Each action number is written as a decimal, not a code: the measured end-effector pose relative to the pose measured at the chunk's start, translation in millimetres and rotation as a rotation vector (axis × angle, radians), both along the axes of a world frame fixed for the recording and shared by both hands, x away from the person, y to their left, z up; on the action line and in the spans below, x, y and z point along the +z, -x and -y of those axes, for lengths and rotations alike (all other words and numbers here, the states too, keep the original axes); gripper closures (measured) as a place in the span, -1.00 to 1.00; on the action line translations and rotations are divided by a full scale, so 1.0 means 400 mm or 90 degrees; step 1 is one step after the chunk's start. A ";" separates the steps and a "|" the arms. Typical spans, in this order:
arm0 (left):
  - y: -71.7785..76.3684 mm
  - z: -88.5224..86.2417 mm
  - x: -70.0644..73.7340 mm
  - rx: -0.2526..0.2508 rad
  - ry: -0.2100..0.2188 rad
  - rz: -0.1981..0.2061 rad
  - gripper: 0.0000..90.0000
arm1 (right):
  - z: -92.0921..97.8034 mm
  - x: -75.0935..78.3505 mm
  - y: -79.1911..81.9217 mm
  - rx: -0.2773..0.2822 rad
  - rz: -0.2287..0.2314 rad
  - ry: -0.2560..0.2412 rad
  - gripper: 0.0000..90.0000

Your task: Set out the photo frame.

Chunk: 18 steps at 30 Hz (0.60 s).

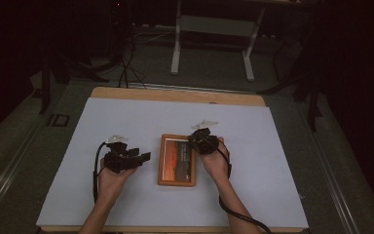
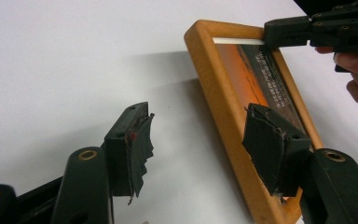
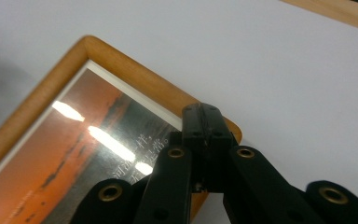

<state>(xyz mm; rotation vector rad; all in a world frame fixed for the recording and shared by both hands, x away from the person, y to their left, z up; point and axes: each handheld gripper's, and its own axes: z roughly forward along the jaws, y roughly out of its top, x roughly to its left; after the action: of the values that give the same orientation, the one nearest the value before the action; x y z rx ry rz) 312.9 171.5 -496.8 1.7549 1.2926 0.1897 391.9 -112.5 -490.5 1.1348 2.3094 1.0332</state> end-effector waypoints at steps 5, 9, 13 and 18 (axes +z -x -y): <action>0.000 -0.001 0.000 0.000 0.001 -0.002 -0.09 | 0.019 -0.015 -0.007 -0.019 -0.010 0.000 1.00; -0.001 -0.001 0.000 -0.002 0.009 -0.005 -0.09 | 0.036 -0.030 -0.015 -0.035 -0.020 -0.011 1.00; 0.000 0.002 0.001 -0.005 0.010 -0.004 -0.09 | 0.044 -0.048 -0.021 -0.047 -0.031 -0.002 1.00; 0.003 0.003 0.006 -0.012 0.026 -0.005 -0.09 | 0.050 -0.056 -0.026 -0.054 -0.042 -0.011 1.00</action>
<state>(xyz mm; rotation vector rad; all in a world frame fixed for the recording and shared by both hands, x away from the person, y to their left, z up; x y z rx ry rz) 311.6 170.2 -494.2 1.7339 1.2762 0.1444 402.3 -132.6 -513.0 1.2812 2.2849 1.0008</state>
